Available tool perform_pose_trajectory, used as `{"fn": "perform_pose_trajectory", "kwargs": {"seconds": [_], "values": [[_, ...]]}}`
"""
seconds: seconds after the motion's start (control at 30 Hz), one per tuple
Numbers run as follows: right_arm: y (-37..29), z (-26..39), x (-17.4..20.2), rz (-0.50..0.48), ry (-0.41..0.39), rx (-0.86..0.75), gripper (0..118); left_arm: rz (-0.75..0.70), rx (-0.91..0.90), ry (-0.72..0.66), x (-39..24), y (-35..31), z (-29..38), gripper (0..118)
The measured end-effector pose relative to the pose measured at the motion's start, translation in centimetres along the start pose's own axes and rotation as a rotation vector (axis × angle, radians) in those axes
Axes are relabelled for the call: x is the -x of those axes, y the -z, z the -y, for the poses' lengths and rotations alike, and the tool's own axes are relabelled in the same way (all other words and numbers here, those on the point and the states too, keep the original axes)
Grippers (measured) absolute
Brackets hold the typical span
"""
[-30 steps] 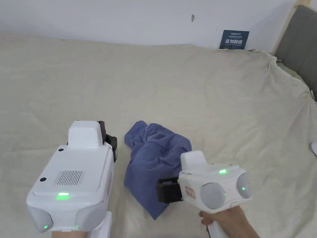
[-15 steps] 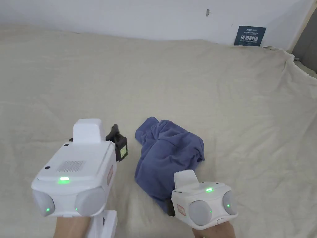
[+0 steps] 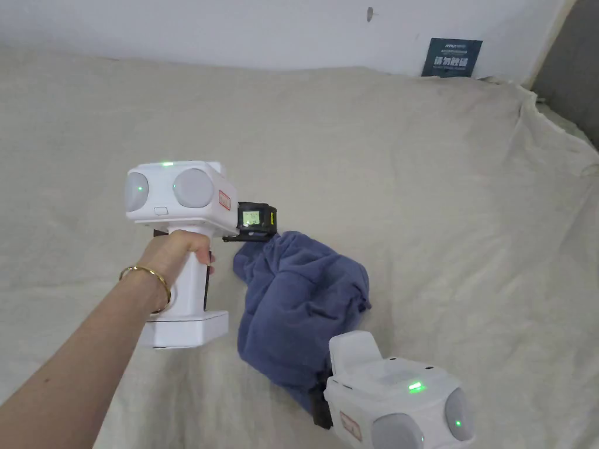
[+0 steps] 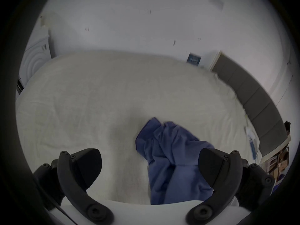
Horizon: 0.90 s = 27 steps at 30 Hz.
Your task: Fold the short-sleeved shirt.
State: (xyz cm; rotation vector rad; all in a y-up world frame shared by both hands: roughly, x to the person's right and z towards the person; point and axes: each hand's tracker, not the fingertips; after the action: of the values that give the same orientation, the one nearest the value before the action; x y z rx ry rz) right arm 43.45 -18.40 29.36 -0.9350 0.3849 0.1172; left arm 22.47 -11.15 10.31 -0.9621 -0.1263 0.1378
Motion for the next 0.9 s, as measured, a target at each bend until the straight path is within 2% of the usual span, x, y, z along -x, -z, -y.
{"fn": "perform_pose_trajectory", "kwargs": {"seconds": [0.13,0.3,0.43,0.5,0.6,0.63,0.7,0.77,0.8,0.83,0.9], "values": [[-0.2,0.1,-0.2,-0.008,0.012,0.005,5,-0.074,0.081,0.032,-1.1,4.5,-2.5,118],[-0.1,0.0,-0.4,-0.018,0.003,0.019,5,-0.084,0.134,0.036,-2.0,9.3,-4.5,116],[0.3,-0.4,-0.6,-0.031,-0.009,0.032,5,-0.125,0.172,0.001,-2.0,12.3,-5.3,88],[0.6,-0.5,-0.8,-0.036,-0.007,0.039,5,-0.129,0.188,-0.009,-2.0,13.6,-5.3,86],[0.9,-0.5,-1.0,-0.045,-0.004,0.046,5,-0.123,0.225,-0.012,-2.2,15.0,-4.9,69],[0.9,-0.5,-1.0,-0.045,-0.004,0.045,5,-0.129,0.234,-0.008,-2.2,15.5,-4.7,59],[0.9,-0.5,-1.0,-0.045,-0.006,0.045,5,-0.14,0.215,0.016,-2.5,15.5,-4.3,55],[0.7,-0.5,-1.2,-0.046,-0.002,0.043,5,-0.173,0.202,0.099,-3.1,15.3,-4.0,35],[0.8,-0.5,-1.2,-0.046,0.0,0.042,5,-0.187,0.188,0.149,-3.4,15.2,-3.8,14],[0.8,-0.5,-1.2,-0.044,0.002,0.043,5,-0.207,0.181,0.178,-3.6,15.1,-3.6,0],[0.9,-0.4,-1.2,-0.04,0.002,0.042,5,-0.176,0.179,0.141,-3.7,14.6,-3.2,0]]}}
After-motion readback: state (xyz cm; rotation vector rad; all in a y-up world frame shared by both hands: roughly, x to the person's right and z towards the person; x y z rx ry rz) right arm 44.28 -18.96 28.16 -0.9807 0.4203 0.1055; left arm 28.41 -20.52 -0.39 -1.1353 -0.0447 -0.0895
